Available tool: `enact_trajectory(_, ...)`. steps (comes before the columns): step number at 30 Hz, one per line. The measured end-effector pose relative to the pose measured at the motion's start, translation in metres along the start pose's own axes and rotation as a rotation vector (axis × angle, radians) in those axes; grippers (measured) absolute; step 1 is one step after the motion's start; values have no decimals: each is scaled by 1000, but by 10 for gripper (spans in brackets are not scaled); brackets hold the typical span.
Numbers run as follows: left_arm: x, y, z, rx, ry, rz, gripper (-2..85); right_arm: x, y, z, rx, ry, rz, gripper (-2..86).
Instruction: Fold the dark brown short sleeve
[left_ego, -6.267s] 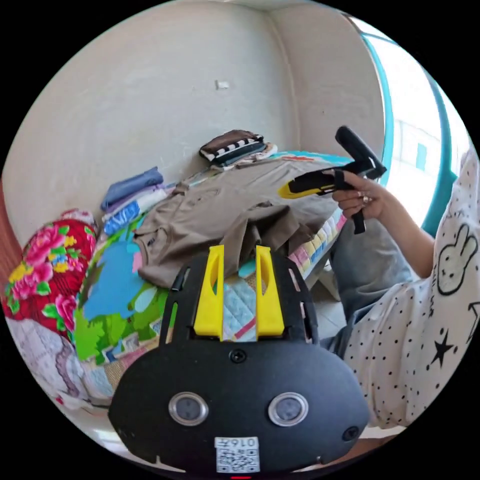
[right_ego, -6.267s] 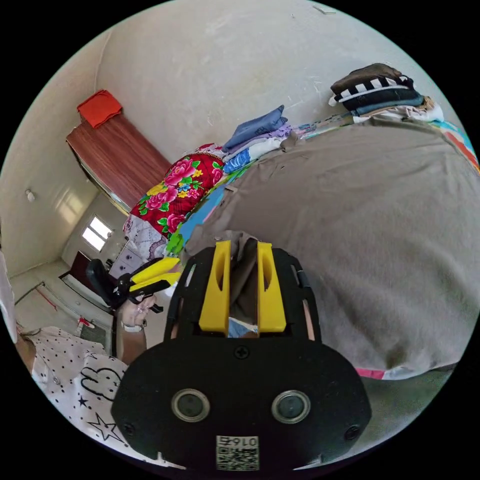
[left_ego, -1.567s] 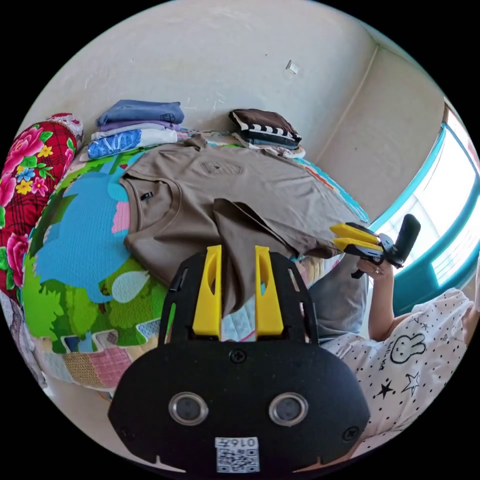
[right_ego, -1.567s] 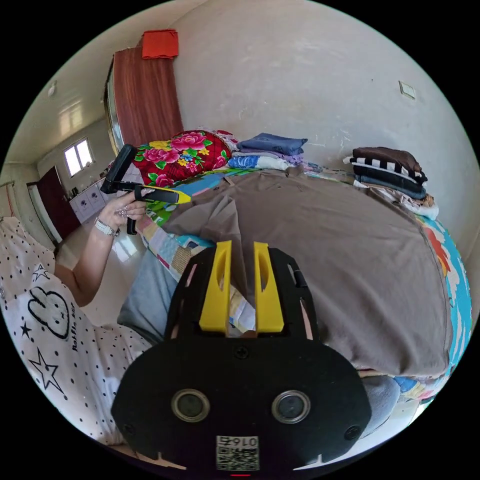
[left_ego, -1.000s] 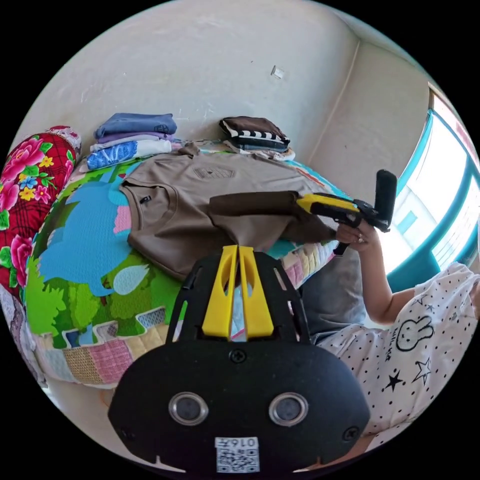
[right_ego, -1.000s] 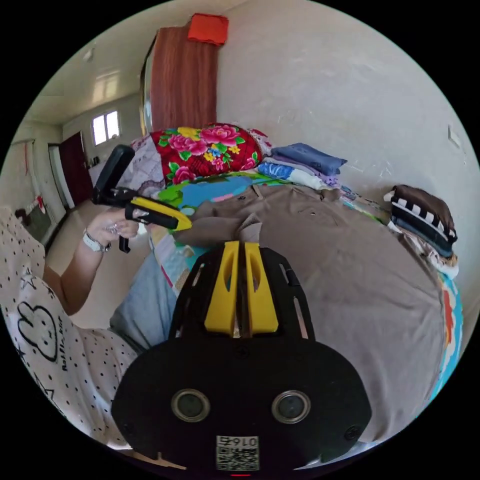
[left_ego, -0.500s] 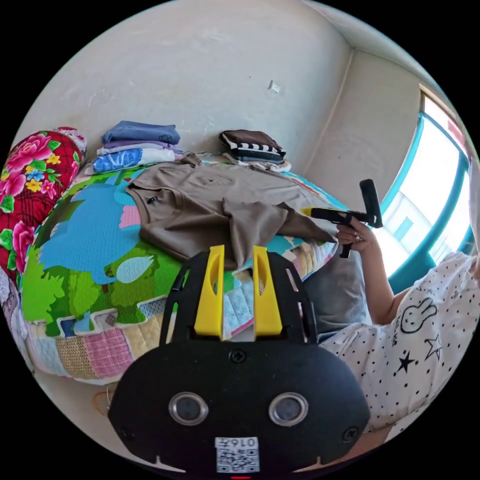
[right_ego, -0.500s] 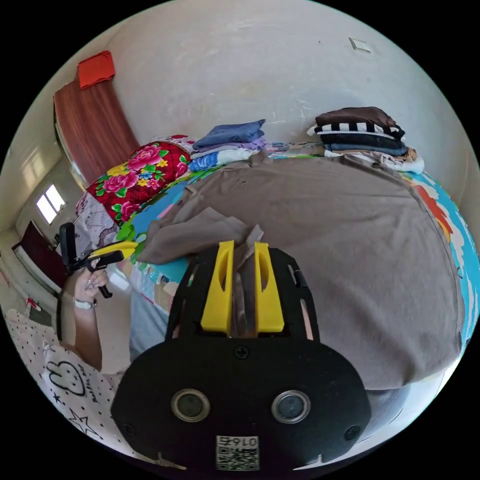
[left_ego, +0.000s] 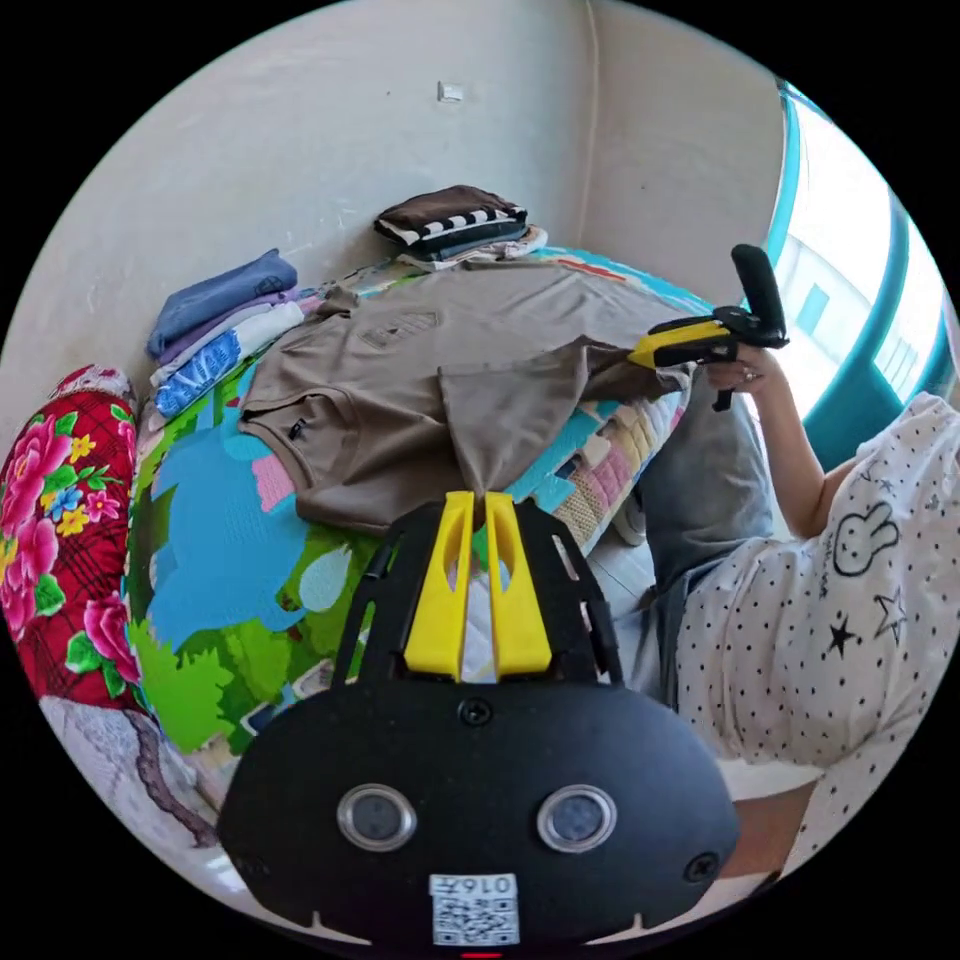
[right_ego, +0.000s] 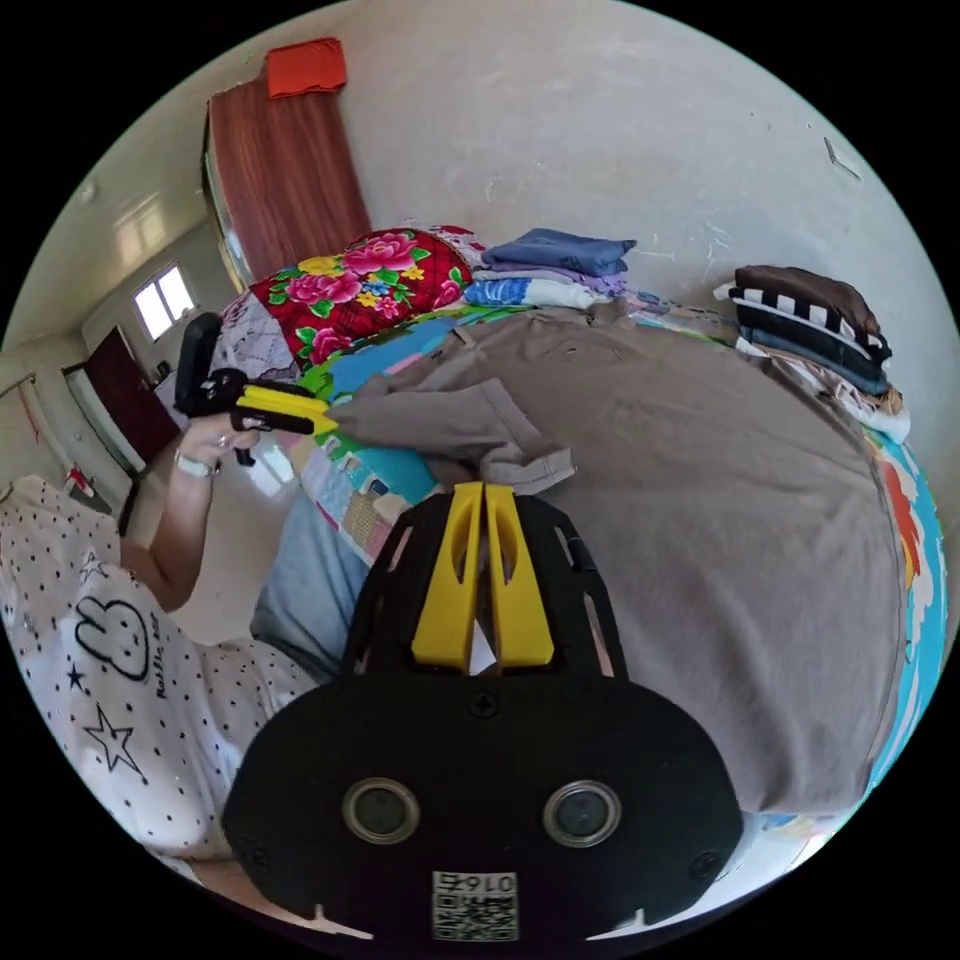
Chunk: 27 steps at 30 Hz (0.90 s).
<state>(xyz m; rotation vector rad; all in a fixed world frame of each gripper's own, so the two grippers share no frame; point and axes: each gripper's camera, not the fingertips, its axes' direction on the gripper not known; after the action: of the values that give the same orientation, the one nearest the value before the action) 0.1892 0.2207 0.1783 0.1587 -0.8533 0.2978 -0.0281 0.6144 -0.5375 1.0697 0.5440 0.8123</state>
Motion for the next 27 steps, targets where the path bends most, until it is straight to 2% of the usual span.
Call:
enact_trajectory(6,-40,0,-10,-82,141,79,-6,-33,22,-20,9,-158,-343,-2)
enact_trajectory(9,-47,4,6,-157,191,84,-6,-51,35,-1,-104,-198,-439,1)
enact_trajectory(12,-45,6,18,-185,181,80,-6,-57,42,17,-185,-126,-408,10)
enact_trajectory(16,-40,6,22,-174,153,87,-7,-49,37,6,-66,-77,-254,71)
enact_trajectory(19,-41,6,21,-160,150,77,-7,-57,37,9,-46,16,-265,94)
enact_trajectory(21,-45,7,19,-146,159,56,-7,-58,35,16,-31,60,-228,92)
enact_trajectory(27,-52,14,6,-115,133,30,-8,-58,39,25,25,18,-172,18)
